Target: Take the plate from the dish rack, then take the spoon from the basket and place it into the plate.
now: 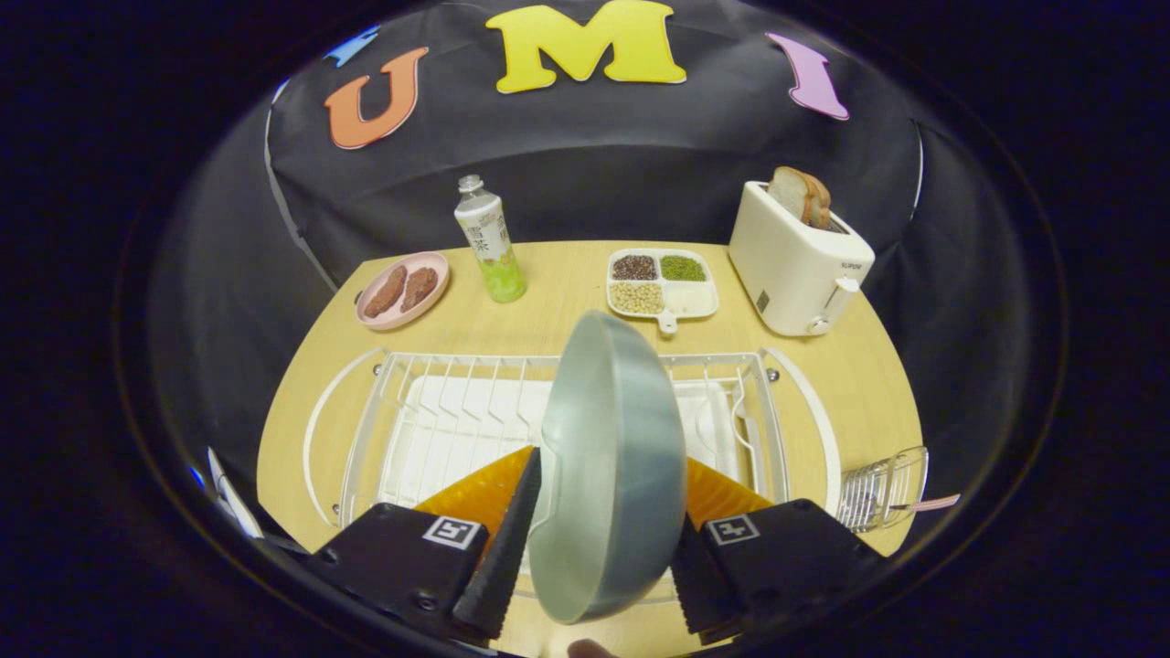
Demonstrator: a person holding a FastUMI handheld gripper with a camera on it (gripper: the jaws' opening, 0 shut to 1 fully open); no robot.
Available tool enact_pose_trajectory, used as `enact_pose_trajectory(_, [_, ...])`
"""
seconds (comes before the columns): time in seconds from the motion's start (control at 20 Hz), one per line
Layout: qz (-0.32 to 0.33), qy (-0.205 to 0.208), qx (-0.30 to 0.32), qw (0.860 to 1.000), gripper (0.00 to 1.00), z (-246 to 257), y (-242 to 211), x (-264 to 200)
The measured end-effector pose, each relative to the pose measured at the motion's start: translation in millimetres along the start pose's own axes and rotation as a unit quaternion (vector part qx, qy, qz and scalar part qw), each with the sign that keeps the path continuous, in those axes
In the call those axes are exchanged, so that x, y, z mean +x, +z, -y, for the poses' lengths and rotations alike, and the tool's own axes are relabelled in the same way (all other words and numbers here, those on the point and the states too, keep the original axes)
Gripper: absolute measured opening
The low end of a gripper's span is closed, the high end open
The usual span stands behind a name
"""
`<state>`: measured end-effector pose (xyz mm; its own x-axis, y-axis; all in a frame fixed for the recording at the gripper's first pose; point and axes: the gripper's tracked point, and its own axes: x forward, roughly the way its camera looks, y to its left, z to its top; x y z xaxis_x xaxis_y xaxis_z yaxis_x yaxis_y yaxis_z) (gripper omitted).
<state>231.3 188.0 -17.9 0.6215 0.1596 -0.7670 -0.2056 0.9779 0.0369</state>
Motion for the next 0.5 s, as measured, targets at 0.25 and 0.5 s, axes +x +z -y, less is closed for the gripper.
enact_pose_trajectory(0.25, [0.003,-0.026,0.008,1.000,0.49,4.6,2.2,-3.7])
enact_pose_trajectory(0.5, [-0.003,-0.073,0.039,0.997,0.38,5.7,3.6,-4.7])
